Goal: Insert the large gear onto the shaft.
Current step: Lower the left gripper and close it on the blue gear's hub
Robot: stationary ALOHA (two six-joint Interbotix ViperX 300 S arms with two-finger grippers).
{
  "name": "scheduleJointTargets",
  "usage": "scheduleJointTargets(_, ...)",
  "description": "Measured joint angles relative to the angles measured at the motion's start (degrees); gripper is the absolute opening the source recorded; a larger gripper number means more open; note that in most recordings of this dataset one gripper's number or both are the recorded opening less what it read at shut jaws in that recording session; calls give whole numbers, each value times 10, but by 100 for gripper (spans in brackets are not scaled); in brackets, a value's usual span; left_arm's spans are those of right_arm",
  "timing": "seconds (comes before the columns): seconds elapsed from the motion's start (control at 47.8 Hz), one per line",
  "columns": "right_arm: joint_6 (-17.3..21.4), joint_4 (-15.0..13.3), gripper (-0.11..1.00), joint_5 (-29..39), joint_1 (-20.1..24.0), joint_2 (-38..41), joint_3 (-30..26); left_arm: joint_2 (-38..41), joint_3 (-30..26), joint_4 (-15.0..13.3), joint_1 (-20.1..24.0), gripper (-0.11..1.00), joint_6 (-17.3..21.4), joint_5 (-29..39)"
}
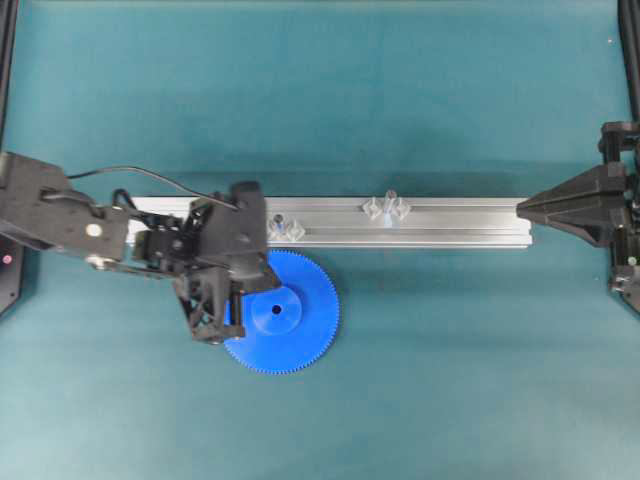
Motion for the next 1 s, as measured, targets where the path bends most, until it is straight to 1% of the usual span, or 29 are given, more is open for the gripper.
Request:
scheduleJointTargets(0.209,1,0,7,0,1,-4,3,25,-30,-1,-5,1,2,33)
scheduleJointTargets(0.502,1,0,7,0,1,-6,4,47,-52,0,-16,1,4,60)
scheduleJointTargets(0.754,1,0,7,-1,0,-6,3,58,-73,-1,-25,1,25,113)
scheduleJointTargets(1.005,1,0,7,-1,0,-6,5,68,-102,0,-25,1,41,135)
